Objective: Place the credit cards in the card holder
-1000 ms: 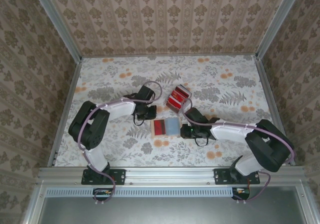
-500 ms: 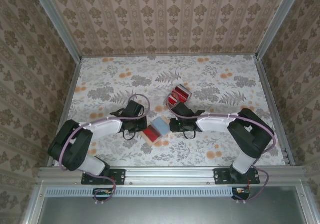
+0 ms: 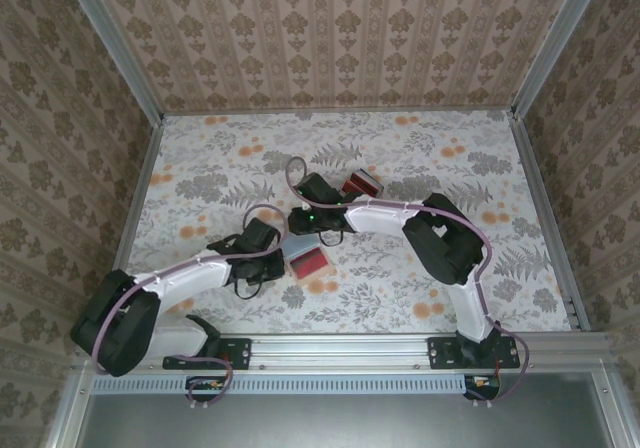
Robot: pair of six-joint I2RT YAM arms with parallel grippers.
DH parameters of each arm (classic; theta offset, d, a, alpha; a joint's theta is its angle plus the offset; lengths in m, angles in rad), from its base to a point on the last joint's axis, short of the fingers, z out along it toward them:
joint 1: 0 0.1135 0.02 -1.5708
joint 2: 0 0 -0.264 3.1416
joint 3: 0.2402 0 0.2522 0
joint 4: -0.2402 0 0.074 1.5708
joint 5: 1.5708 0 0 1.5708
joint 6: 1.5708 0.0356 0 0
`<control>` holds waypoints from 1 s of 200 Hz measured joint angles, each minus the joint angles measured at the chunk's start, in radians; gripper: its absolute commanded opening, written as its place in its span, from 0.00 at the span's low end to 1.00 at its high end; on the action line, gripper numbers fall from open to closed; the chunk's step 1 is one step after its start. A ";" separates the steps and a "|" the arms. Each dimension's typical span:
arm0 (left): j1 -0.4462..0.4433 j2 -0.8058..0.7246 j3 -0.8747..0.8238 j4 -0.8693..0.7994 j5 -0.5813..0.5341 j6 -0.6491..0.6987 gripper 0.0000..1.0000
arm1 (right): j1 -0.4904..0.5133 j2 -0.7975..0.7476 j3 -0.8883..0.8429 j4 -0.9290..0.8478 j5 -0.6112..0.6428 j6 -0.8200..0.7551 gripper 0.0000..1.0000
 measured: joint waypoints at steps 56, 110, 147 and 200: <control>0.020 -0.126 0.000 -0.148 -0.034 -0.002 0.15 | -0.042 -0.092 -0.068 -0.057 -0.040 -0.051 0.21; 0.048 -0.061 0.026 -0.174 -0.031 0.043 0.14 | -0.067 -0.340 -0.273 -0.085 -0.016 -0.067 0.22; 0.075 0.005 0.143 -0.179 -0.034 0.102 0.13 | -0.084 -0.447 -0.384 -0.087 0.004 -0.066 0.23; 0.135 0.081 0.245 -0.154 -0.033 0.161 0.13 | 0.011 -0.453 -0.396 -0.095 -0.075 -0.066 0.23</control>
